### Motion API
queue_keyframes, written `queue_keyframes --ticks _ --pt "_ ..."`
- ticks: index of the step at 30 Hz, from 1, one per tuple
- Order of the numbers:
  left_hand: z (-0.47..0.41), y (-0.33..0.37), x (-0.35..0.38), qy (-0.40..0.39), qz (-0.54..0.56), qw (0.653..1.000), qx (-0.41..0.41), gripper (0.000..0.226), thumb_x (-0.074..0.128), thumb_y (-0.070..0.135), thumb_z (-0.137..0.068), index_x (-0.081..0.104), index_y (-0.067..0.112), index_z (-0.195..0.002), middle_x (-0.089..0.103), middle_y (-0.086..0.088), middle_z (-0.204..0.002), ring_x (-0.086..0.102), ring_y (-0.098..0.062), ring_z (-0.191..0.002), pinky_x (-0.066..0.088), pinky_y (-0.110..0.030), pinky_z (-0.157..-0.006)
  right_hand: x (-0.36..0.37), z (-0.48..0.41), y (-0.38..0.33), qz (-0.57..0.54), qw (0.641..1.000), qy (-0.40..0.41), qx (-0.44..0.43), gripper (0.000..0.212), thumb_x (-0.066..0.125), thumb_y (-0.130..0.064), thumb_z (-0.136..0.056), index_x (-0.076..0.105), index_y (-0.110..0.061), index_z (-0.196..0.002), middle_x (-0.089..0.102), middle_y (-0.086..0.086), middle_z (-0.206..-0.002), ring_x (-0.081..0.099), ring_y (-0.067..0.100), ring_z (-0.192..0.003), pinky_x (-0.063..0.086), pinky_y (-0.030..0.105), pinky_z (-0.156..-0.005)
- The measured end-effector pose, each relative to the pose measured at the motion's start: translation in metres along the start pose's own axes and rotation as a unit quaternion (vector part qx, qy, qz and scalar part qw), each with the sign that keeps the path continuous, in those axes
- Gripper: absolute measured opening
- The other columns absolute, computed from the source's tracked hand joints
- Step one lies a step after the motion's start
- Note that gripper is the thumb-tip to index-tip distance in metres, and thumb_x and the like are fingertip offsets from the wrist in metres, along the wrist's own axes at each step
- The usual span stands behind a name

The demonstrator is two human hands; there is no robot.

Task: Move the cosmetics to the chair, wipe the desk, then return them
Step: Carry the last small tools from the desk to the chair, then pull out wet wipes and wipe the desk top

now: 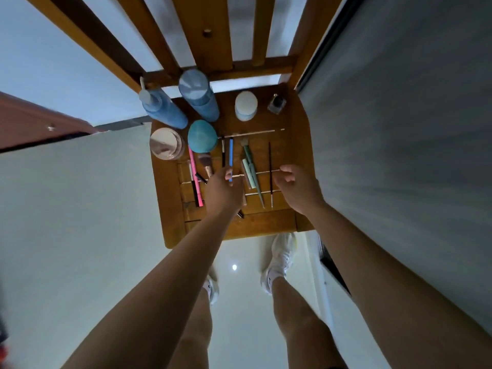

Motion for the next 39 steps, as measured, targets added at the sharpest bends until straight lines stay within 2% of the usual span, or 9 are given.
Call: queue_keyframes --ticks 2,4,7,10,14,18,24,30,39 --pt "0.017 0.017 -0.018 0.000 -0.028 0.998 0.053 0.042 0.055 0.030 -0.100 0.054 0.014 -0.138 0.060 -0.006 -0.136 0.059 -0.020 -0.120 0.049 -0.027 -0.092 -0.019 0.018 -0.015 0.013 1.000 0.015 -0.012 0.044 0.047 -0.042 -0.104 0.043 -0.027 -0.146 0.056 0.001 -0.144 0.057 0.021 -0.127 0.042 0.020 -0.088" --pt "0.040 0.046 -0.046 0.026 -0.074 0.988 0.132 0.048 0.044 0.044 -0.101 0.051 0.017 -0.141 0.053 -0.006 -0.143 0.049 -0.024 -0.132 0.045 -0.036 -0.102 -0.048 0.042 -0.046 0.046 0.996 0.054 -0.050 0.052 0.038 -0.051 -0.104 0.035 -0.030 -0.151 0.047 0.001 -0.152 0.050 0.025 -0.136 0.044 0.036 -0.106" --pt "0.084 0.096 -0.105 0.116 -0.162 0.954 0.222 0.064 0.023 0.061 -0.100 0.034 0.024 -0.151 0.027 -0.002 -0.162 0.021 -0.025 -0.150 0.022 -0.046 -0.119 -0.104 0.095 -0.116 0.091 0.973 0.151 -0.149 0.054 0.031 -0.057 -0.103 0.029 -0.034 -0.152 0.041 -0.002 -0.155 0.043 0.023 -0.141 0.041 0.044 -0.110" --pt "0.135 0.157 -0.182 0.210 -0.175 0.924 0.267 0.068 0.021 0.062 -0.098 0.025 0.027 -0.156 0.008 -0.001 -0.167 0.003 -0.023 -0.154 0.008 -0.048 -0.122 -0.164 0.163 -0.196 0.105 0.935 0.239 -0.240 0.056 0.031 -0.058 -0.104 0.025 -0.034 -0.154 0.028 0.000 -0.163 0.029 0.022 -0.149 0.037 0.045 -0.114" --pt "0.225 0.232 -0.298 0.304 -0.152 0.890 0.306 0.068 0.029 0.056 -0.100 0.020 0.022 -0.157 0.004 -0.007 -0.167 0.000 -0.025 -0.154 0.013 -0.057 -0.121 -0.228 0.265 -0.306 0.092 0.871 0.322 -0.360 0.061 0.033 -0.055 -0.104 0.018 -0.031 -0.158 0.012 0.004 -0.168 0.017 0.025 -0.153 0.030 0.049 -0.119" --pt "0.329 0.256 -0.402 0.426 -0.228 0.799 0.358 0.068 0.038 0.051 -0.101 0.023 0.013 -0.156 0.010 -0.020 -0.164 0.007 -0.037 -0.152 0.015 -0.060 -0.118 -0.247 0.352 -0.400 0.070 0.790 0.368 -0.485 0.061 0.037 -0.052 -0.105 0.022 -0.026 -0.158 0.013 0.010 -0.167 0.019 0.026 -0.152 0.032 0.049 -0.118" --pt "0.457 0.176 -0.529 0.562 -0.294 0.729 0.260 0.070 0.039 0.053 -0.101 0.021 0.015 -0.157 0.008 -0.020 -0.164 0.006 -0.036 -0.152 0.013 -0.060 -0.119 -0.142 0.459 -0.518 0.164 0.694 0.281 -0.642 0.063 0.038 -0.054 -0.104 0.023 -0.028 -0.159 0.007 0.013 -0.168 0.012 0.030 -0.154 0.019 0.046 -0.122" --pt "0.544 0.030 -0.629 0.623 -0.192 0.748 0.125 0.073 0.038 0.053 -0.098 0.023 0.014 -0.156 0.007 -0.020 -0.164 0.006 -0.037 -0.152 0.017 -0.063 -0.117 -0.003 0.575 -0.586 0.120 0.604 0.203 -0.761 0.060 0.041 -0.048 -0.103 0.030 -0.023 -0.157 0.013 0.015 -0.167 0.017 0.030 -0.153 0.025 0.045 -0.121" --pt "0.632 -0.198 -0.749 0.658 -0.150 0.737 0.016 0.074 0.033 0.056 -0.097 0.020 0.015 -0.157 0.004 -0.017 -0.165 0.004 -0.033 -0.153 0.014 -0.058 -0.119 0.265 0.738 -0.657 0.149 0.519 0.090 -0.837 0.069 0.048 -0.053 -0.099 0.029 -0.022 -0.157 0.010 0.014 -0.167 0.024 0.031 -0.150 0.031 0.047 -0.118"
Point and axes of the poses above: each hand's wrist, its own z-axis away from the middle knuckle, its own x-axis out of the palm, y = z × x, the point moved 10 cm from there along -z, towards the middle knuckle
